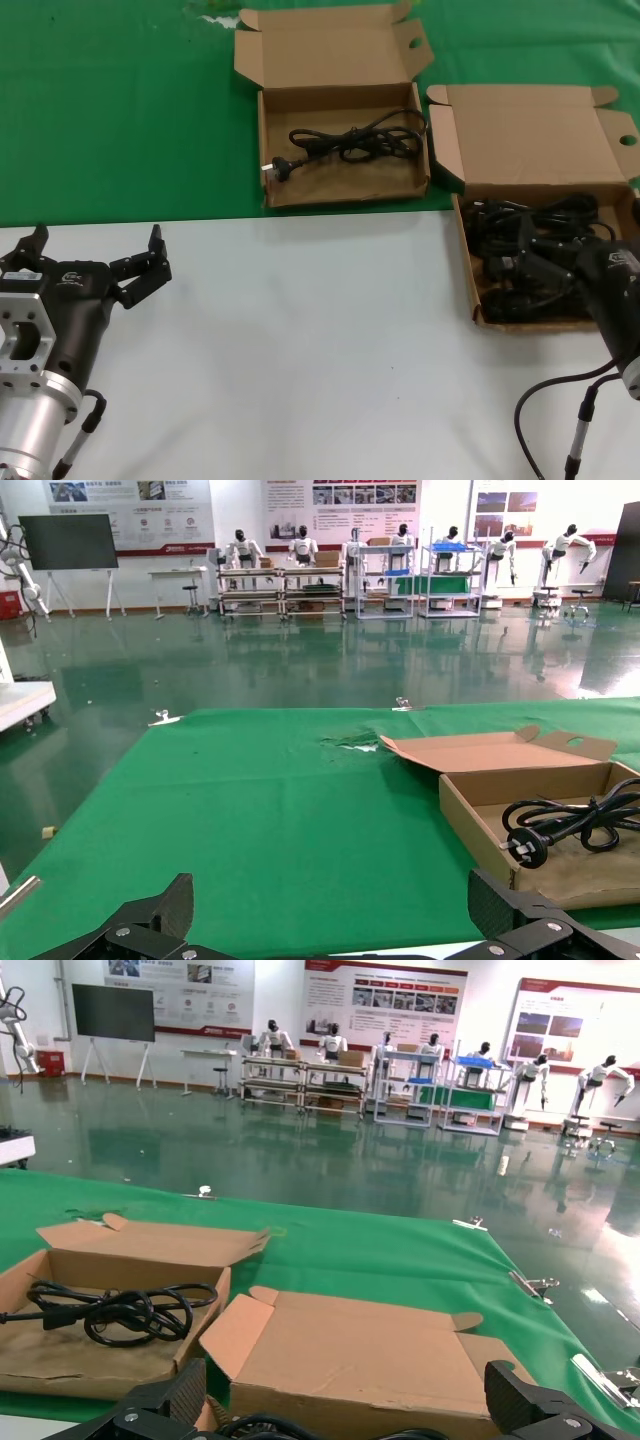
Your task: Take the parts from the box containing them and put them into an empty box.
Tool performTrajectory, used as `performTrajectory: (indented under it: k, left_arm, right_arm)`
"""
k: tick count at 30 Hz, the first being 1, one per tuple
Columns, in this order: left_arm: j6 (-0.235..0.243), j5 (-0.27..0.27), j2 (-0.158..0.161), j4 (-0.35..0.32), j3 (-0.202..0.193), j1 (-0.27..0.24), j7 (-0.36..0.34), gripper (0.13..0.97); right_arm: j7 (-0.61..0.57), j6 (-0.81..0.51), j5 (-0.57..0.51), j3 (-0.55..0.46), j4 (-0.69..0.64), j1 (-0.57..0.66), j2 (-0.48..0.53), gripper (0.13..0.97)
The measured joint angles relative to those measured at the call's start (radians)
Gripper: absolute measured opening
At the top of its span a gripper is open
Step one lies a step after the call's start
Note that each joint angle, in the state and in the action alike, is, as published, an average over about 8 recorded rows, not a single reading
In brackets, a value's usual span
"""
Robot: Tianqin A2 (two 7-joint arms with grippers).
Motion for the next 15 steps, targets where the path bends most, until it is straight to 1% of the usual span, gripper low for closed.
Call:
performTrajectory:
  k: [15]
  left_arm:
    - [0.0, 0.0, 0.0, 0.0, 0.0, 0.0, 0.0, 0.966]
  right_arm:
    - [0.0, 0.0, 0.0, 0.0, 0.0, 0.0, 0.0, 0.966]
